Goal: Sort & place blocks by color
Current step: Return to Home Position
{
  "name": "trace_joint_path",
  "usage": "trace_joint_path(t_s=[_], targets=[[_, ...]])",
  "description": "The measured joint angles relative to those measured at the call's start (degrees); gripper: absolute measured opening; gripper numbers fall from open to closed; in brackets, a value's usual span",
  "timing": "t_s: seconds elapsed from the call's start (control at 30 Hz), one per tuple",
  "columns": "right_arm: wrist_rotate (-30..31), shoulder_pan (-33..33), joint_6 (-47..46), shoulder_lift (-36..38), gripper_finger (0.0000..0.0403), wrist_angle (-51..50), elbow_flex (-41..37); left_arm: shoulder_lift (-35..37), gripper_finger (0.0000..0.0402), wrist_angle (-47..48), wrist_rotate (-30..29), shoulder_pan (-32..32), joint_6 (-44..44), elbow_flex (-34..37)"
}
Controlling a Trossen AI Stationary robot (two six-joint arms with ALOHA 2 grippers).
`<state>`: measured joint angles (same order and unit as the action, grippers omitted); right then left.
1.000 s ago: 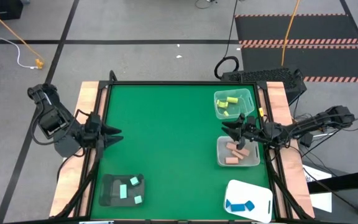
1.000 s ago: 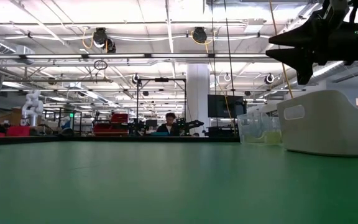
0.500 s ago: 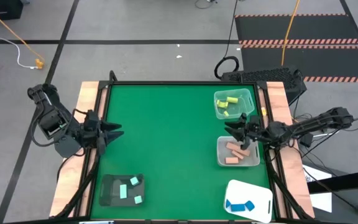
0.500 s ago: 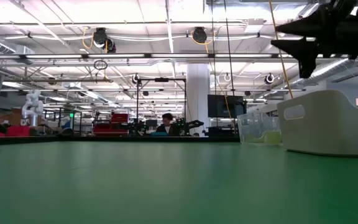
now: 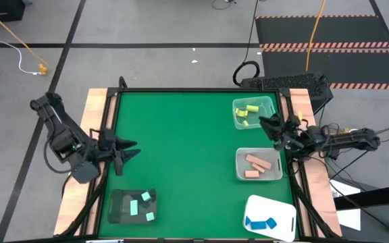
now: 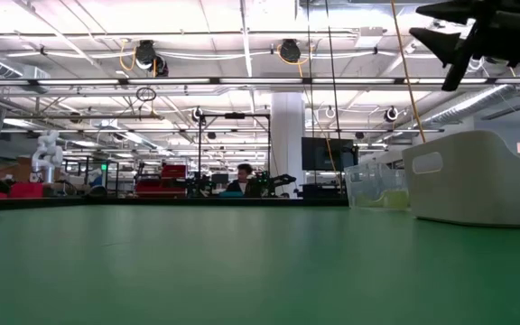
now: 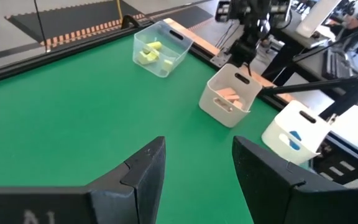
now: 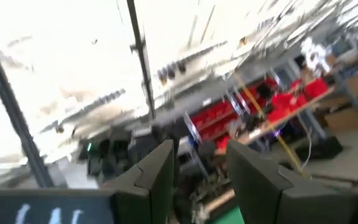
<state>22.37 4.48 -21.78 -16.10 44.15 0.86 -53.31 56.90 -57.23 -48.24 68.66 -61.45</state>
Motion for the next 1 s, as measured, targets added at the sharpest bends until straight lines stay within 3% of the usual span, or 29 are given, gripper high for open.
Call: trace_joint_path(t_s=[0.6, 1.0], targets=[[0.0, -21.7, 0.0, 11.6, 0.0139, -0.3, 0.0, -7.7, 0.0186, 0.0, 0.0, 3.8, 4.3, 0.0], [0.1, -38.6, 0.0, 16.0, 0.0139, 0.7, 0.0, -7.8, 0.0187, 0.0, 0.1, 7.9, -1.9, 0.0]])
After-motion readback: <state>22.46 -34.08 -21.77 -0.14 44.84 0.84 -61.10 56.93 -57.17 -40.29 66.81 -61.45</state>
